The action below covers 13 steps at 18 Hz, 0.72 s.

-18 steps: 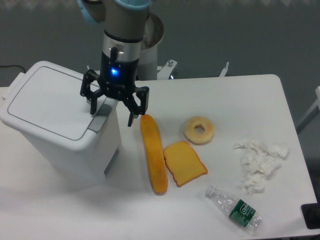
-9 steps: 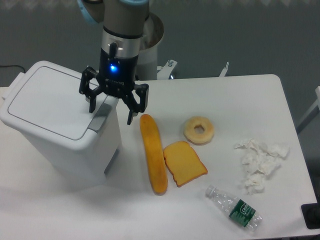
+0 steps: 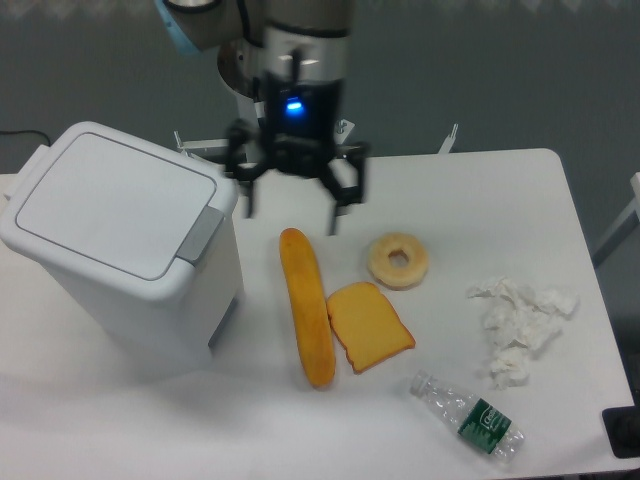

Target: Close the trash can

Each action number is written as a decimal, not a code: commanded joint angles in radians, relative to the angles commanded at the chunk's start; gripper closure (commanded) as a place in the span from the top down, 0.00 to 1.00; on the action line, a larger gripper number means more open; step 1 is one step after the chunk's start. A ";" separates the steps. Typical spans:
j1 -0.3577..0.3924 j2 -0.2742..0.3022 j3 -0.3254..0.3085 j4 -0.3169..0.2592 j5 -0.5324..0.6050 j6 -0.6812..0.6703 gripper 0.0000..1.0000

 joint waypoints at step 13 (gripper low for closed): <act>0.229 -0.325 0.070 -0.002 0.284 0.603 1.00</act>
